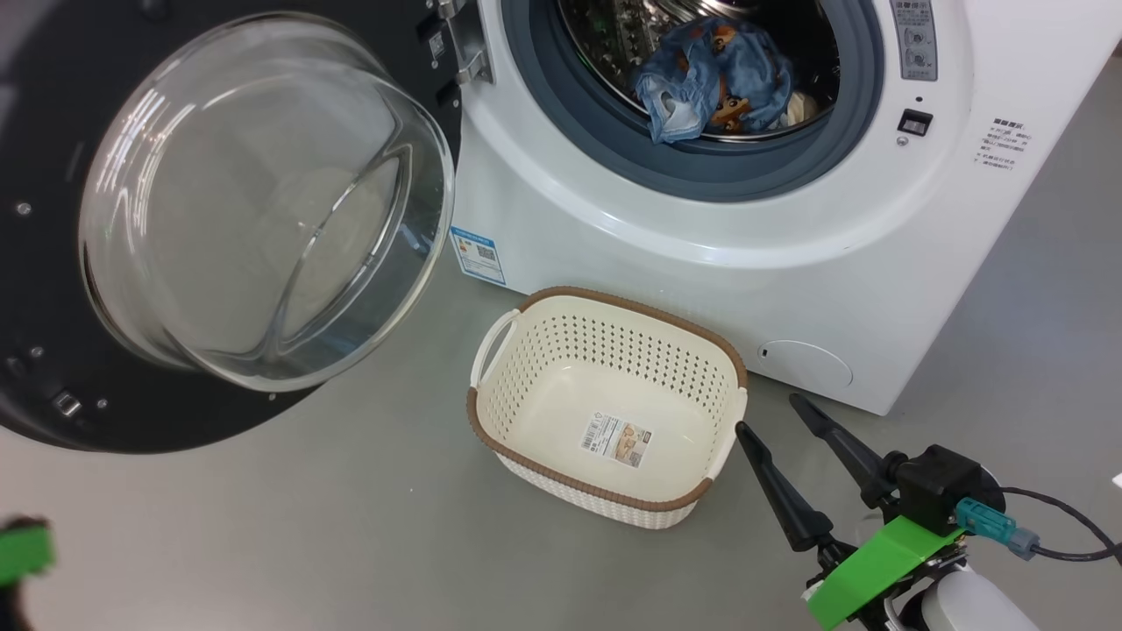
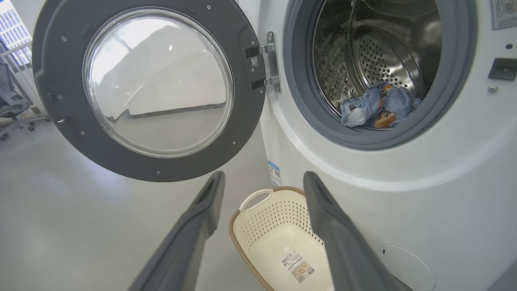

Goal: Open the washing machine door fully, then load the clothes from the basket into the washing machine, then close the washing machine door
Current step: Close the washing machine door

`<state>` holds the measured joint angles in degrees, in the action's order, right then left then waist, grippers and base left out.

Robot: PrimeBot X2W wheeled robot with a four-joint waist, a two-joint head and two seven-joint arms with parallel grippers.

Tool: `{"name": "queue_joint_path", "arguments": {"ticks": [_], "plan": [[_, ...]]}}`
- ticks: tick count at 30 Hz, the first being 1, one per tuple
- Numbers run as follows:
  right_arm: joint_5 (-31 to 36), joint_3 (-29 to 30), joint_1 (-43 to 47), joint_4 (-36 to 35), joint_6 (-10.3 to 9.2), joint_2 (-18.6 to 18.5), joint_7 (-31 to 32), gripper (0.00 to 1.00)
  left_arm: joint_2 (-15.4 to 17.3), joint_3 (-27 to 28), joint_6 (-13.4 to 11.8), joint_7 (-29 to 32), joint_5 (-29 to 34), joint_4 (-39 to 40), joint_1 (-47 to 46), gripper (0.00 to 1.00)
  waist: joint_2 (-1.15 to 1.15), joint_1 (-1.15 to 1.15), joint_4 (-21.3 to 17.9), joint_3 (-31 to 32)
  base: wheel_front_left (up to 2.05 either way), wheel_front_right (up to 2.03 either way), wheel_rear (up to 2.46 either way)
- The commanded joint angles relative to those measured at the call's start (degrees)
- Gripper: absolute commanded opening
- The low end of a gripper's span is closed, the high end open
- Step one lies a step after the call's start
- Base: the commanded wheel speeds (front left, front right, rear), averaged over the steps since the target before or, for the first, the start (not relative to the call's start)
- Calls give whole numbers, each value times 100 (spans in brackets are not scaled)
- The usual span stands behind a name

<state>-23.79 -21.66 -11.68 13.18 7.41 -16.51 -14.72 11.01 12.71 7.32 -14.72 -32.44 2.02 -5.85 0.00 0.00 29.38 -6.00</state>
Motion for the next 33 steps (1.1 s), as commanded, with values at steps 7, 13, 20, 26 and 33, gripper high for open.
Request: {"name": "queue_joint_path", "arguments": {"ticks": [7, 13, 20, 26, 33], "plan": [[94, 78, 53, -240, 8, -20, -28, 100, 1398, 680, 17, -28, -1568, -379, -1561, 0, 0, 0, -36, -126, 0, 0, 0], [137, 95, 70, -277, 8, -10, -28, 100, 2188, 647, 17, 586, -3319, -1842, -2653, 0, 0, 0, -78, -251, 0, 0, 0], [170, 78, 9, -290, 8, -40, -28, 100, 2739, 337, 17, 1766, -4314, -3187, -3396, 0, 0, 0, -115, -410, 0, 0, 0], [194, 31, -80, -284, 8, -89, -28, 100, 2910, 31, 17, 3125, -4929, -4323, -3944, 0, 0, 0, -124, -555, 0, 0, 0], [203, -109, -217, -255, 8, -123, -28, 100, 2972, -147, -30, 4108, -5218, -5356, -4444, 0, 0, 0, -201, -638, 0, 0, 0]]}}
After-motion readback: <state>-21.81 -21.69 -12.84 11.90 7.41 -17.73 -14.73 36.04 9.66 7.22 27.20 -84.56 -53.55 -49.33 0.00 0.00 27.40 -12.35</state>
